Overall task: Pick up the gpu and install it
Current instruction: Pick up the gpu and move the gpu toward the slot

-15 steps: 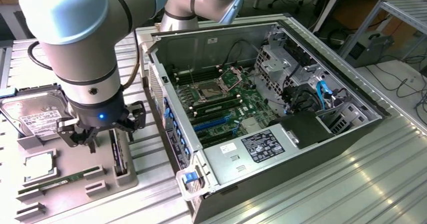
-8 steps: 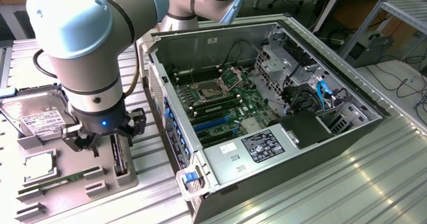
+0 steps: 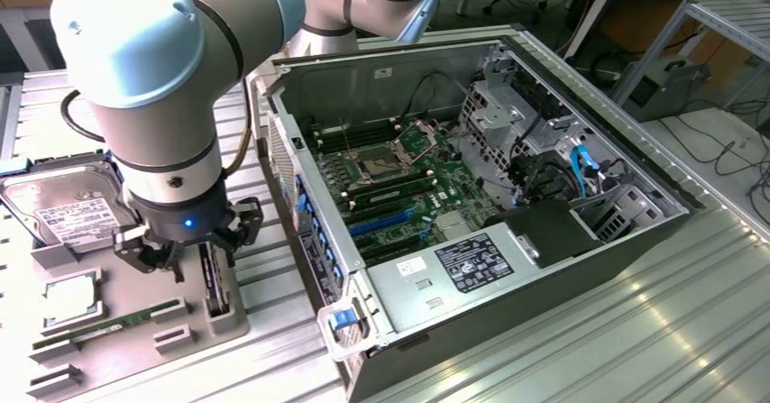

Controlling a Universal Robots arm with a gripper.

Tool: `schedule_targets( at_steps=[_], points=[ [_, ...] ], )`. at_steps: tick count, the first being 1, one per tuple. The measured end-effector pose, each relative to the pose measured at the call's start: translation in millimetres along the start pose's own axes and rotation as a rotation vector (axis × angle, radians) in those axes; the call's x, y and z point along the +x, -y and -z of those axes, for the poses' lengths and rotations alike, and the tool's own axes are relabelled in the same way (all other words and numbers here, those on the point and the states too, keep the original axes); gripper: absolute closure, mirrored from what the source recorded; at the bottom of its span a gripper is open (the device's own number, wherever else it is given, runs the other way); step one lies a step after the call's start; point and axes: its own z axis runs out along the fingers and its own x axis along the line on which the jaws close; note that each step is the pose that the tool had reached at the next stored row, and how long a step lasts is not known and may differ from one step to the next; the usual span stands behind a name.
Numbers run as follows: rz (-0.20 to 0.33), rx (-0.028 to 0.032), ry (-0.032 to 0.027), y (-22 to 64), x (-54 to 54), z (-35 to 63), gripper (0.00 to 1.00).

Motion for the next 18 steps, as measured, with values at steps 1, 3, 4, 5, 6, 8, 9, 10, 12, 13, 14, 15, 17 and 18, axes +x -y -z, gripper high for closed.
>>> schedule_targets(
  at_steps=[1, 3, 4, 5, 6, 8, 9, 10, 12, 13, 14, 15, 17, 18],
  points=[
    [0.000, -0.0001, 0.0002, 0.3, -0.1, -0.4, 0.38],
    [-0.001, 0.0001, 0.0002, 0.8, -0.4, -1.5, 0.45],
    [-0.003, 0.0009, 0.0002, 0.8, -0.8, -2.2, 0.45],
    [-0.006, 0.0025, 0.0002, 0.8, -1.2, -2.7, 0.45],
    [-0.010, 0.0046, 0.0003, 0.8, -1.6, -3.0, 0.45],
    [-0.013, 0.0055, 0.0005, 0.9, -1.8, -3.0, 0.45],
    [-0.013, 0.0055, 0.0005, 0.9, -1.8, -3.0, 0.47],
    [-0.014, 0.0056, 0.0006, 0.9, -1.9, -3.0, 0.54],
    [-0.015, 0.0060, 0.0005, 0.9, -2.0, -2.8, 0.61],
    [-0.015, 0.0066, 0.0004, 0.9, -2.1, -2.3, 0.61],
    [-0.015, 0.0070, 0.0005, 0.8, -2.1, -1.9, 0.61],
    [-0.015, 0.0075, 0.0006, 0.8, -2.1, -1.3, 0.61],
    [-0.016, 0.0094, 0.0007, 0.8, -2.3, -0.4, 0.61],
    [-0.016, 0.0109, 0.0006, 0.6, -2.4, 0.1, 0.61]
  ],
)
